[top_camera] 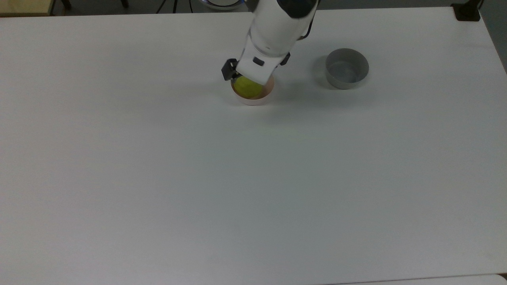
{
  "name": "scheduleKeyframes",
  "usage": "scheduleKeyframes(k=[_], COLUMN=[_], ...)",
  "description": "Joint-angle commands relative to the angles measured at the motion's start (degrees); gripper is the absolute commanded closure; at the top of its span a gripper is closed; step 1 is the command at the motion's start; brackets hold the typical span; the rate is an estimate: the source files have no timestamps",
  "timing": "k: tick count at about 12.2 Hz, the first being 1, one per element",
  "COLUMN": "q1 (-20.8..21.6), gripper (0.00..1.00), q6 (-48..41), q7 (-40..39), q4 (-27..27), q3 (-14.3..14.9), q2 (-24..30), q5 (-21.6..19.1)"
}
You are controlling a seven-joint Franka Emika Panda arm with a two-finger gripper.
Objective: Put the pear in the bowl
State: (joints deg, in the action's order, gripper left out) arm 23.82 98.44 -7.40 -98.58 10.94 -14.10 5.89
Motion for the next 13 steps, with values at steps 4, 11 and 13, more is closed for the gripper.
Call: scheduleKeyframes(k=[4,11,13], q1=[-9.74,-17.49,-17.15], gripper=[0.0,0.0,0.0], q6=[-9.05,-8.18,-8.18], q7=[0.99,1.07,1.07], q4=[8.31,9.72,9.9], q3=[-0.04,0.22,1.27], q2=[6.88,7.51,7.15], q5=[-0.53,-0.71,-0.71])
